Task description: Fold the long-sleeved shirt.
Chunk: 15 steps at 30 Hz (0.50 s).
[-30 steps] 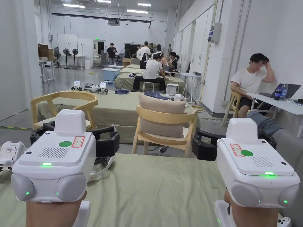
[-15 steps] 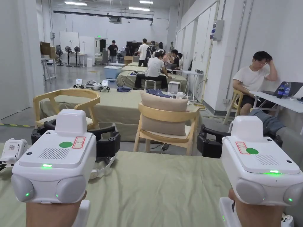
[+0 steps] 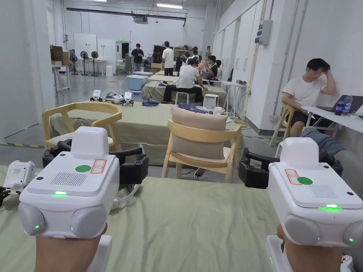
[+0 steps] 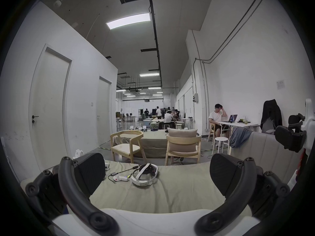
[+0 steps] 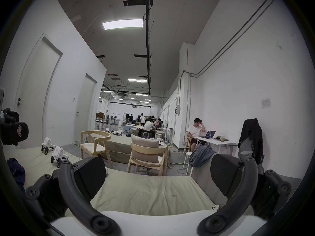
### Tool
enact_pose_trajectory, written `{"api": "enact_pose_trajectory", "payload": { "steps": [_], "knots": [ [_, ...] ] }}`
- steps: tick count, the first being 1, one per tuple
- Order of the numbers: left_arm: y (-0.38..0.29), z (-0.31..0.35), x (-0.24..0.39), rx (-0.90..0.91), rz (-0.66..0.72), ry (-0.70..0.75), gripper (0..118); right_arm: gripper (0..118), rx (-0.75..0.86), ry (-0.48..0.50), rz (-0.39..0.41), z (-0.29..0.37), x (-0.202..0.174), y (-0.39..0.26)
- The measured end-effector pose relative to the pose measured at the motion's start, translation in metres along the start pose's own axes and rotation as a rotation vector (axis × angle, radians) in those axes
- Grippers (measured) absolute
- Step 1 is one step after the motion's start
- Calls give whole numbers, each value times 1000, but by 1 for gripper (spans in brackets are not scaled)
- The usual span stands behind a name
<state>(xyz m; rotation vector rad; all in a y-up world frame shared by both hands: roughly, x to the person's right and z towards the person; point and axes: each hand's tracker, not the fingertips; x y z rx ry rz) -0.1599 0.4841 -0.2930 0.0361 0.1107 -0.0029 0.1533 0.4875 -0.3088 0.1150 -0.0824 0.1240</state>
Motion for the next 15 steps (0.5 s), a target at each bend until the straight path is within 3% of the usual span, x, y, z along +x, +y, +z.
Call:
{"api": "enact_pose_trajectory", "payload": {
  "steps": [15],
  "knots": [
    [-5, 1, -4, -5, -8, 11, 111, 118, -12, 16, -5, 1, -4, -4]
  ]
}}
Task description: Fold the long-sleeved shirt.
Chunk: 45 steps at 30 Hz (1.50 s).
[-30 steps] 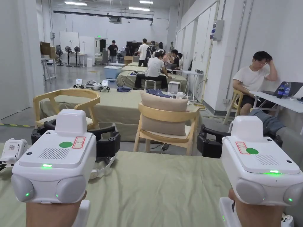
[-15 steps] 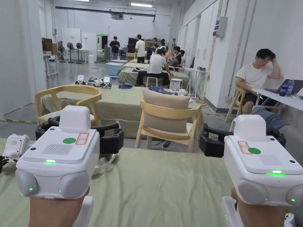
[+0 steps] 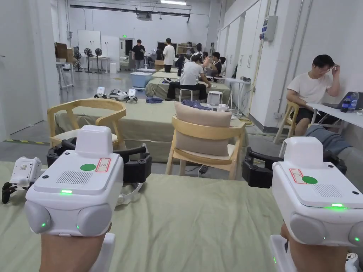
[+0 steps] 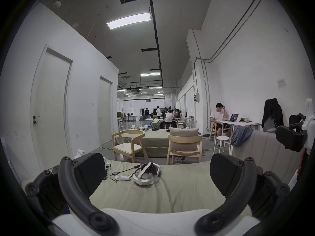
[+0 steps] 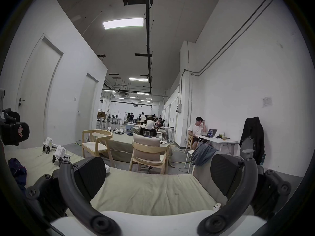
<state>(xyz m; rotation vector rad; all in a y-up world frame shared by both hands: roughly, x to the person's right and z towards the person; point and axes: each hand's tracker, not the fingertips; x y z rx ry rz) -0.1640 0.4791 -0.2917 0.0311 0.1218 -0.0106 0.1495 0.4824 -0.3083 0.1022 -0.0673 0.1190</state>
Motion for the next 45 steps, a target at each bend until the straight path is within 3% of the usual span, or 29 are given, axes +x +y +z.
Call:
{"api": "enact_pose_trajectory", "payload": {
  "steps": [45],
  "knots": [
    [-6, 8, 4, 11, 2, 7, 107, 118, 31, 7, 17, 11, -8, -3]
  ]
}}
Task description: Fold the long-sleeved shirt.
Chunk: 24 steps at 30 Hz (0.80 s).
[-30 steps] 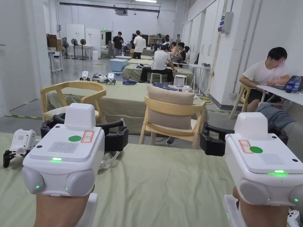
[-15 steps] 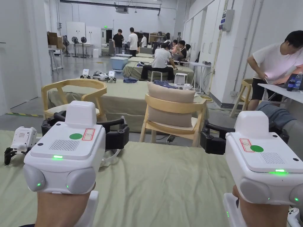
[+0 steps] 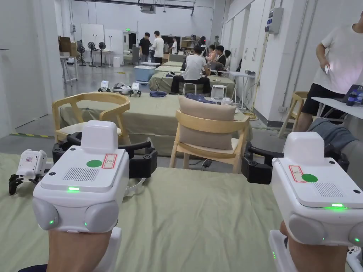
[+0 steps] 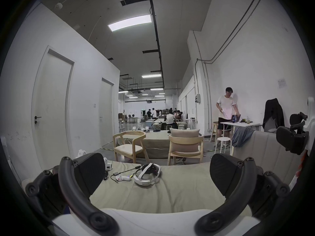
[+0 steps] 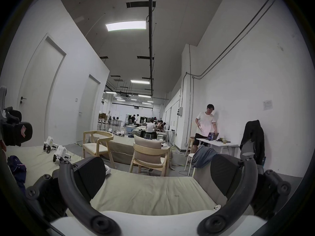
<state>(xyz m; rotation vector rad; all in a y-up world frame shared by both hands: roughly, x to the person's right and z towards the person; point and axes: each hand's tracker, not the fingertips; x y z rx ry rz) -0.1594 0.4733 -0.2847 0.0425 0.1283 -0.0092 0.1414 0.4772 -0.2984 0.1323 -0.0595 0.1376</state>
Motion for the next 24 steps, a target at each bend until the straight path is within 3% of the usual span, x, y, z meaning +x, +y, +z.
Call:
{"api": "enact_pose_trajectory", "payload": {
  "steps": [1, 3, 4, 5, 6, 8, 15, 22, 24],
  "knots": [
    [-1, 0, -1, 1, 11, -11, 97, 112, 3, -1, 2, 1, 0, 0],
    [-2, 4, -3, 8, 26, -37, 26, 59, 18, 1, 3, 4, 0, 0],
    [-2, 3, -3, 8, 26, -40, 26, 43, 29, -8, 14, 6, -2, 0],
    [-3, 1, -2, -1, 25, -22, 14, 43, 39, -19, 28, 7, -3, 0],
    [-4, 1, -3, -13, 25, 4, 6, 0, 31, -36, 39, 6, -3, 0],
    [-5, 2, -6, -10, 22, -15, 3, 0, 44, -17, 8, 8, -4, -8],
    [-33, 11, -19, -69, 0, 9, 3, 0, 23, 30, 23, 16, -27, -22],
    [-153, 25, -100, -459, 37, 192, 3, 0, -23, 211, -5, 37, -96, -42],
    [-194, 31, -130, -569, 112, 215, 3, 0, -41, 269, -14, 43, -122, -52]
  ]
}}
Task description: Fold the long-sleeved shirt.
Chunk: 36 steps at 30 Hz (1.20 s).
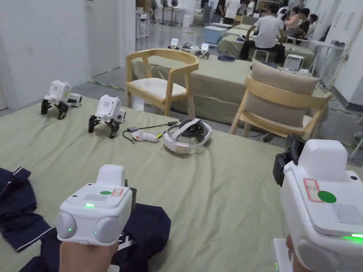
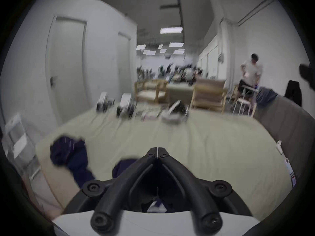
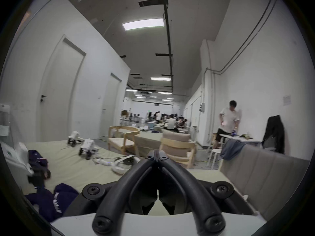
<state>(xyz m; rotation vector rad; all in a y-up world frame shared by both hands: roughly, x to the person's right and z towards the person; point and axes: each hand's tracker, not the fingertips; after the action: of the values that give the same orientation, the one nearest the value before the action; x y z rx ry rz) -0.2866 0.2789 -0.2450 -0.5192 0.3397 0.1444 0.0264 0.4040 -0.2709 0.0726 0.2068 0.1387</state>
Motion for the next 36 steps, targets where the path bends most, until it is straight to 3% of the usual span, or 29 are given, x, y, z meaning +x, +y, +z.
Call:
{"api": "enact_pose_trajectory", "payload": {
  "steps": [1, 2, 3, 4, 6, 10, 17, 19, 20, 21, 23, 26, 30, 36],
  "knots": [
    [-15, -11, -13, -69, 21, 12, 7, 0, -14, 29, 0, -2, -12, -6],
    [-28, -20, -25, -134, 40, 7, 39, 0, -26, 51, -4, -2, -24, -8],
    [-39, -27, -33, -176, 52, 22, 83, 0, -39, 76, 0, -4, -35, -13],
    [-49, -34, -39, -217, 42, 66, 111, 0, -51, 92, 2, -6, -46, -19],
    [-70, -42, -47, -217, 62, 82, 102, 0, -78, 117, 8, -9, -64, -29],
    [-85, -75, -44, -300, 159, 21, 111, 0, -142, 172, 31, -14, -96, -53],
    [-122, -116, -37, -447, 110, 73, 111, 0, -222, 209, 10, -15, -114, -80],
    [-132, -115, -32, -397, 19, 87, 111, 0, -231, 212, 8, -16, -113, -80],
    [-134, -112, -30, -422, 4, 69, 105, 0, -232, 213, 7, -16, -112, -81],
    [-130, -108, -29, -419, 4, 59, 89, 0, -233, 214, 6, -16, -110, -81],
    [-118, -93, -31, -311, 72, -37, 29, 0, -231, 210, 4, -18, -106, -80],
    [-102, -88, -27, -313, 82, -32, 28, 0, -229, 208, -20, -16, -93, -76],
    [-42, -32, 1, -112, 90, -143, 27, 0, -197, 163, -21, -7, -61, -68],
    [57, 34, 84, 107, 25, -331, 26, 0, -151, 35, -59, 10, 18, -51]
  ]
}}
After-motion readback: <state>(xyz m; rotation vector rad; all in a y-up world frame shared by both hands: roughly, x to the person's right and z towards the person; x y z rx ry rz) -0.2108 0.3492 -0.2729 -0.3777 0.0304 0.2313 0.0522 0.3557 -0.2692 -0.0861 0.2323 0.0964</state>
